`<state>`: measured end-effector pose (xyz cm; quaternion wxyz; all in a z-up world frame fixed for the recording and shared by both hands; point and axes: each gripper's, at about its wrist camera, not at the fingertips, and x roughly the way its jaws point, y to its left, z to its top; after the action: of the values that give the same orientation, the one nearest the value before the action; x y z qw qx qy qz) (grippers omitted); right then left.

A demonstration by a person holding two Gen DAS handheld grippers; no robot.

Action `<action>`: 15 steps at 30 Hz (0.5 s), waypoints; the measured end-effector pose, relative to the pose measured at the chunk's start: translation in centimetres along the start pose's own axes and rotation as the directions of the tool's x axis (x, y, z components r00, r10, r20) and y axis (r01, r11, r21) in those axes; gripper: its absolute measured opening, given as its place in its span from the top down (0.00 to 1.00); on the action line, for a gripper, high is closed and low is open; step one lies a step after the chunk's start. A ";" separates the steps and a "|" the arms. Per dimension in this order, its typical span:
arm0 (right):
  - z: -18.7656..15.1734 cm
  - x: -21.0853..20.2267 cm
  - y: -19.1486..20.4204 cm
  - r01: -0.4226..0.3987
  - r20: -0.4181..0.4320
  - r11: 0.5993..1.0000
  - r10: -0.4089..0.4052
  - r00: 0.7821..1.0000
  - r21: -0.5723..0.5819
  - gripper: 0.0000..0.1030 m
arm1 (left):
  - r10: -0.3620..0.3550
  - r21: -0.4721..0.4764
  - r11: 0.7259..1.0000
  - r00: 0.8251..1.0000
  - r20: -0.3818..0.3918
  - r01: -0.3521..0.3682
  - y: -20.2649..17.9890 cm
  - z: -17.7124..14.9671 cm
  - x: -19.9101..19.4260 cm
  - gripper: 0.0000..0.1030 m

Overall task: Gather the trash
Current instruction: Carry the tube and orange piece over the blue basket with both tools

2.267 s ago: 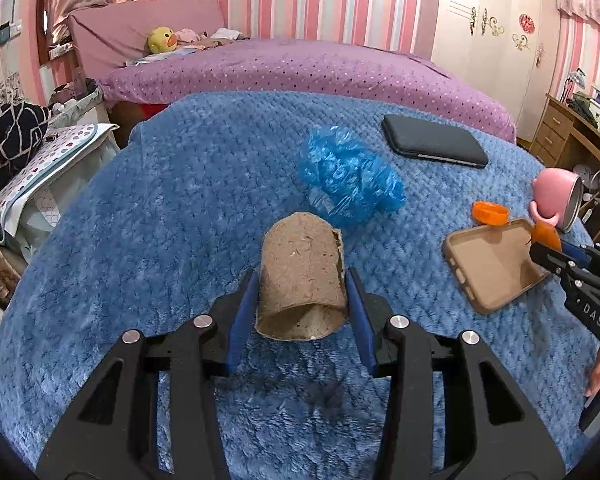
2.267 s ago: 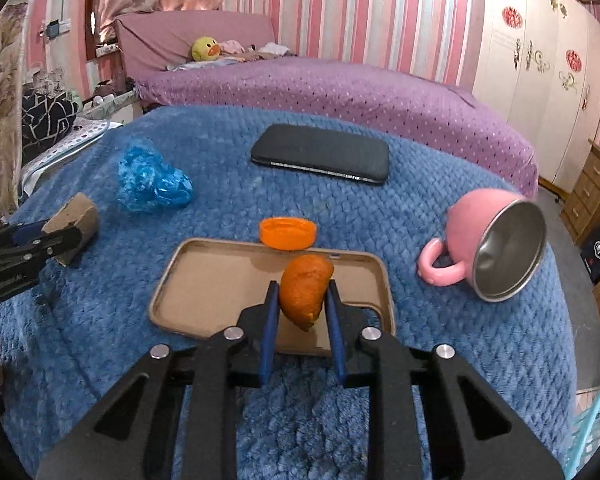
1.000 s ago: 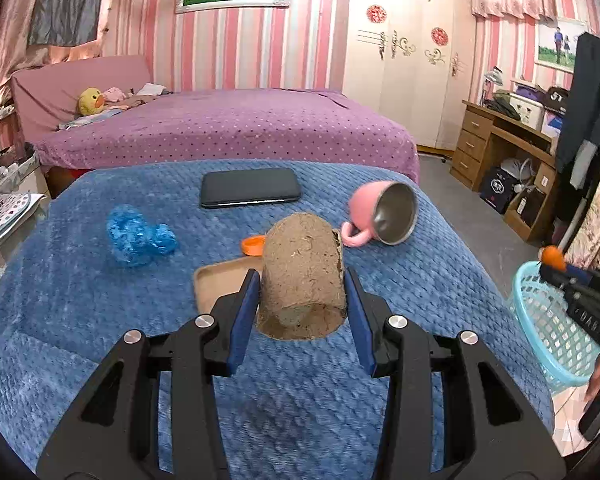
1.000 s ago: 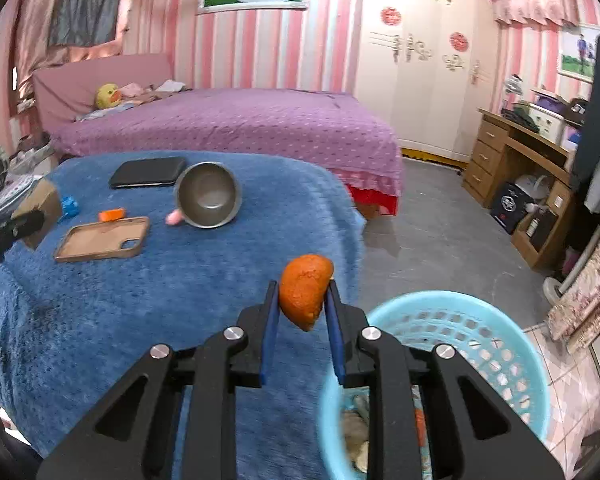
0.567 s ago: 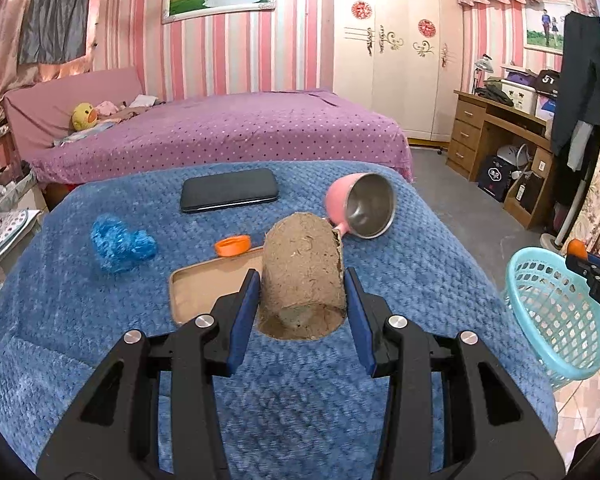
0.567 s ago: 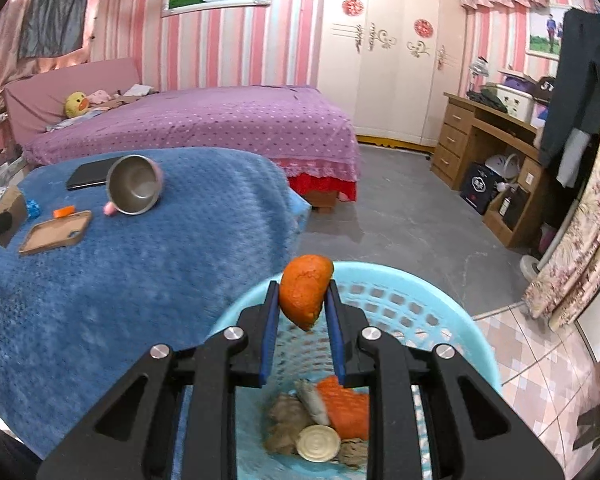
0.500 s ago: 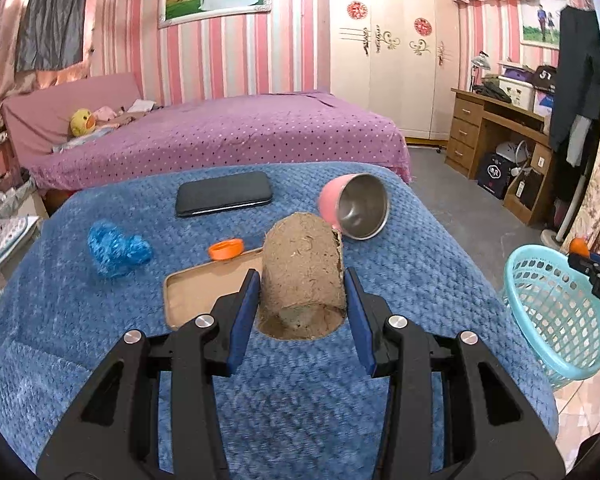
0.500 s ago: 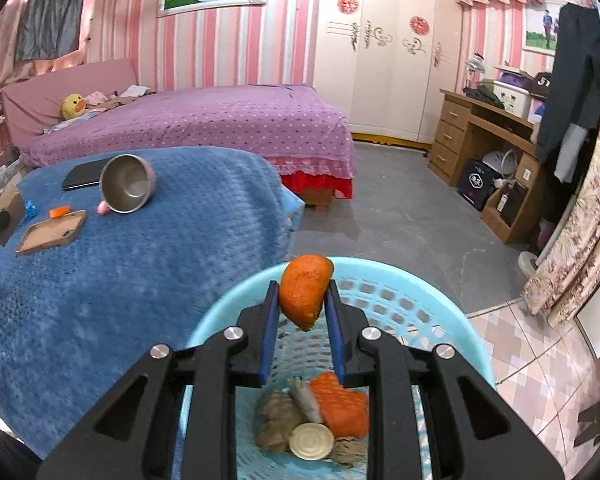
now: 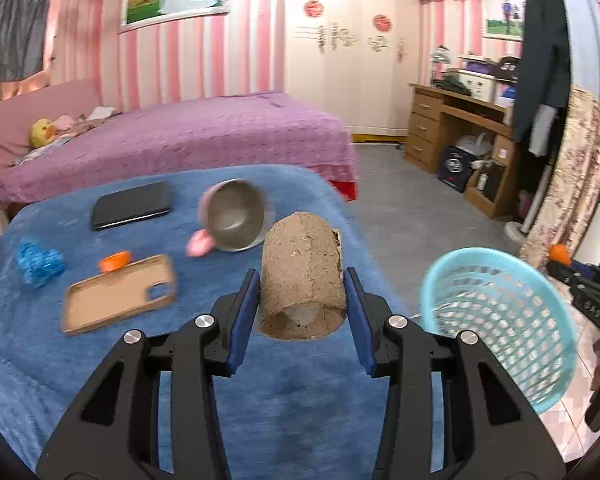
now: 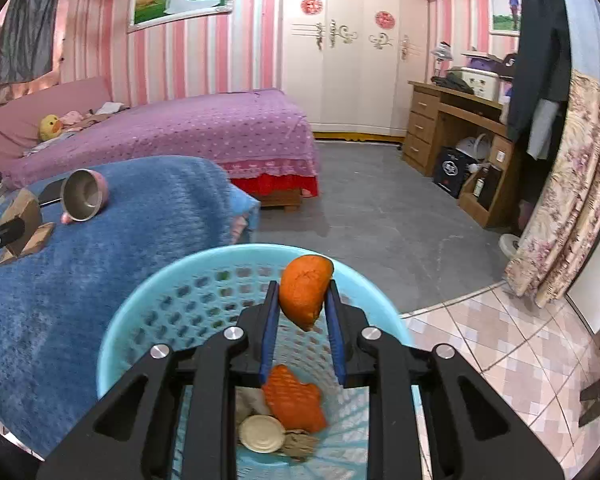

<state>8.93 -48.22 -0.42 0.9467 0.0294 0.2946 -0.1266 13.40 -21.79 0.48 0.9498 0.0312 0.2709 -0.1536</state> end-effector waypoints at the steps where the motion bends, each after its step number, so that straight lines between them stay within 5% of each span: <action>1: 0.0 0.0 -0.5 0.008 -0.001 1.000 -0.008 1.000 0.004 0.78 | -0.014 0.013 1.000 1.000 0.008 0.014 -1.1 0.1 0.1 0.60; 10: -1.0 0.3 -4.9 0.026 0.011 0.999 -0.027 1.000 0.043 0.78 | -0.121 0.101 0.987 0.993 -0.017 0.122 -9.9 -1.4 2.5 0.60; 15: -1.5 0.4 -5.5 0.009 0.016 0.999 -0.010 1.000 0.043 0.78 | -0.167 0.073 0.982 0.984 -0.067 0.172 -12.0 -2.2 4.2 0.60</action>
<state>7.04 -53.45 -1.80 0.9477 0.0472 0.2841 -0.1376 11.95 -34.04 -3.33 0.9227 0.0497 0.2949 -0.2435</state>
